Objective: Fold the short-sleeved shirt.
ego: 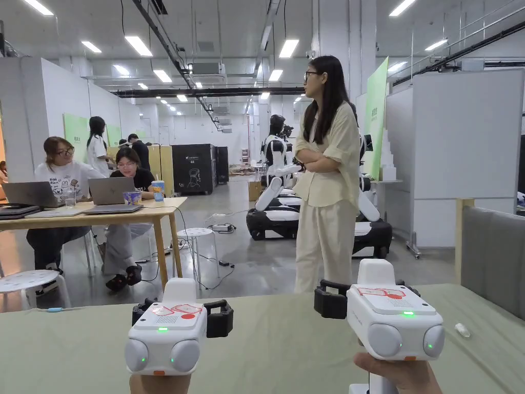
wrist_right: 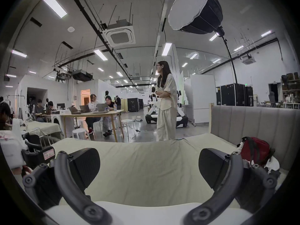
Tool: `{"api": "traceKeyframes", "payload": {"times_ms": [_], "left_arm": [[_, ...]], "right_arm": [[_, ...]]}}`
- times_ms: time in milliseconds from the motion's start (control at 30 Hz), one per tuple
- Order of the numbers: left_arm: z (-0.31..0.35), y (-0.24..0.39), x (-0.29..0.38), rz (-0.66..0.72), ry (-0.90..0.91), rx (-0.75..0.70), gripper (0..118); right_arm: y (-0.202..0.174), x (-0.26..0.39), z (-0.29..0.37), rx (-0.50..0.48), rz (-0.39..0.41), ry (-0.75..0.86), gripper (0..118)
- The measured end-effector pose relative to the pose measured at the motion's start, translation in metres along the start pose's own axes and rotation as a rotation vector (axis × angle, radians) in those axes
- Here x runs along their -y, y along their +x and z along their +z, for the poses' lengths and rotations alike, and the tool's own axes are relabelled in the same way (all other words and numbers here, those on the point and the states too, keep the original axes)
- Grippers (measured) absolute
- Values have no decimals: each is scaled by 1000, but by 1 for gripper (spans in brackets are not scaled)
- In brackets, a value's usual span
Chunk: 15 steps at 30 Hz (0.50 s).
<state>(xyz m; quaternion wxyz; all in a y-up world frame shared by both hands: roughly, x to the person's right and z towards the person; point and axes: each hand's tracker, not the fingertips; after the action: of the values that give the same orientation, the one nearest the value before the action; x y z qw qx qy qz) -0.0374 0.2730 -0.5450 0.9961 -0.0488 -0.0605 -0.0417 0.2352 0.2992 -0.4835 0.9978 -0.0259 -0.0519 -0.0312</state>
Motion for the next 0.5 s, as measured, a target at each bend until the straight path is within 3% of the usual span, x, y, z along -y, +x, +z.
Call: {"api": "traceKeyframes", "payload": {"times_ms": [133,333,500], "left_arm": [[0,-3,-1,0,-1,-3,118],[2,-1,-2,-9,-4,-10,118],[-5,0,0,-6,-7,-3,118]], "right_arm": [[-5,-3,-3,27,-27,-58,118],[-19,-5,8,45,111,-20,118],[-21,-5,14,39,117,-24,118]]}}
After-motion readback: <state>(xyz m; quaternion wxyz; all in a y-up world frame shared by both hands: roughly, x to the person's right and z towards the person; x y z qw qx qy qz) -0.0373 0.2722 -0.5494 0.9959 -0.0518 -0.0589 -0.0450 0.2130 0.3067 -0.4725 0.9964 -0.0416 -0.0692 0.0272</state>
